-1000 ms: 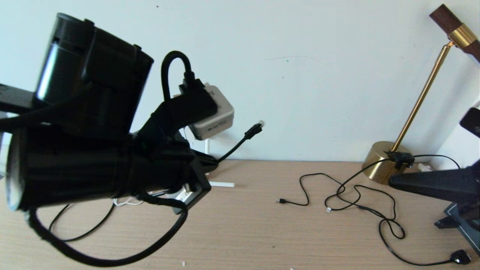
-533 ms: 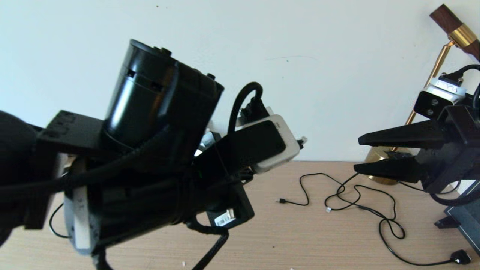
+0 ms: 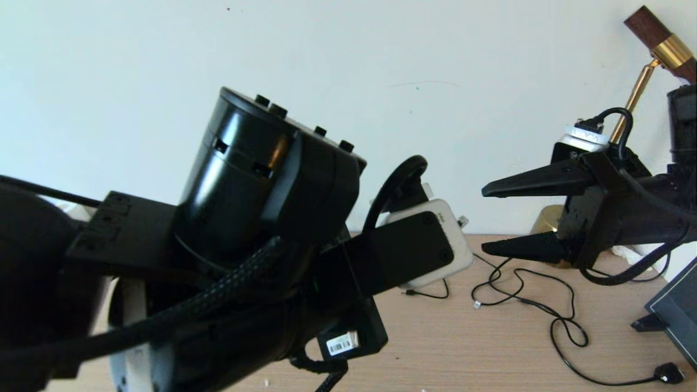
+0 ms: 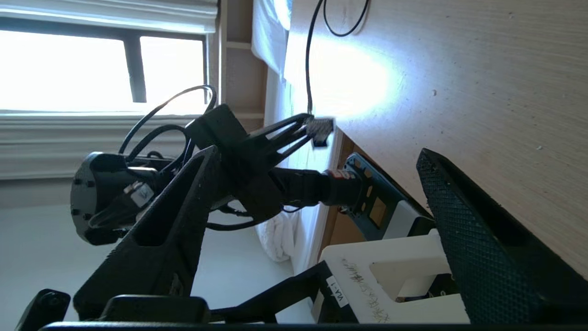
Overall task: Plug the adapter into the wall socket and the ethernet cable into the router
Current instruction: Align cable and router interface
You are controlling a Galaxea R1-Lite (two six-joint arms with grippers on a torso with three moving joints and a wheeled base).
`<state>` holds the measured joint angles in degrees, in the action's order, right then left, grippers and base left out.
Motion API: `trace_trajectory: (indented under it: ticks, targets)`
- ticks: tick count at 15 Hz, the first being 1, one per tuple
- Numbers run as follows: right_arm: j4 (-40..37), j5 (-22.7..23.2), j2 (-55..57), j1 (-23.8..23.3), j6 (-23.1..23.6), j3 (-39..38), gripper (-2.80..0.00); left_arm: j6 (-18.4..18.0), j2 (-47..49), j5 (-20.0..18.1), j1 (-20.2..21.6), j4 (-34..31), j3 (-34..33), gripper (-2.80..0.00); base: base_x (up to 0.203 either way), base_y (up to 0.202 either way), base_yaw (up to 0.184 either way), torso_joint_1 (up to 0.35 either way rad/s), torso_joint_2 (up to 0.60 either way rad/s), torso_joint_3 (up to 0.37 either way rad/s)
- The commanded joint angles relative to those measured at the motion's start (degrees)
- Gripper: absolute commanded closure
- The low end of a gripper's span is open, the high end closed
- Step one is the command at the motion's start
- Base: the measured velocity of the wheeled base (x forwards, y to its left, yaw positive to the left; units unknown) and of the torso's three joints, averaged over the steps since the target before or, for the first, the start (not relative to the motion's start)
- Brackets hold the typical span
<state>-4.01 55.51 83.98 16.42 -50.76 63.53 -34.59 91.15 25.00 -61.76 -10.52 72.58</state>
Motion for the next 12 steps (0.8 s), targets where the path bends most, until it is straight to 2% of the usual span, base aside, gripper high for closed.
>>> trace_trajectory:
  ticks: [1, 12]
  targets:
    - [-0.03, 1.21, 1.45, 0.01, -0.22, 0.37, -2.8, -0.69, -1.0, 0.14, -1.1, 1.13, -1.83, 0.0, 0.0, 0.0, 0.0, 0.0, 0.0, 0.0]
    - [-0.03, 1.97, 3.56, 3.26, -0.39, 1.43, -2.8, -3.54, -4.26, 0.25, -2.4, 3.92, -6.08, 0.0, 0.0, 0.0, 0.0, 0.0, 0.0, 0.0]
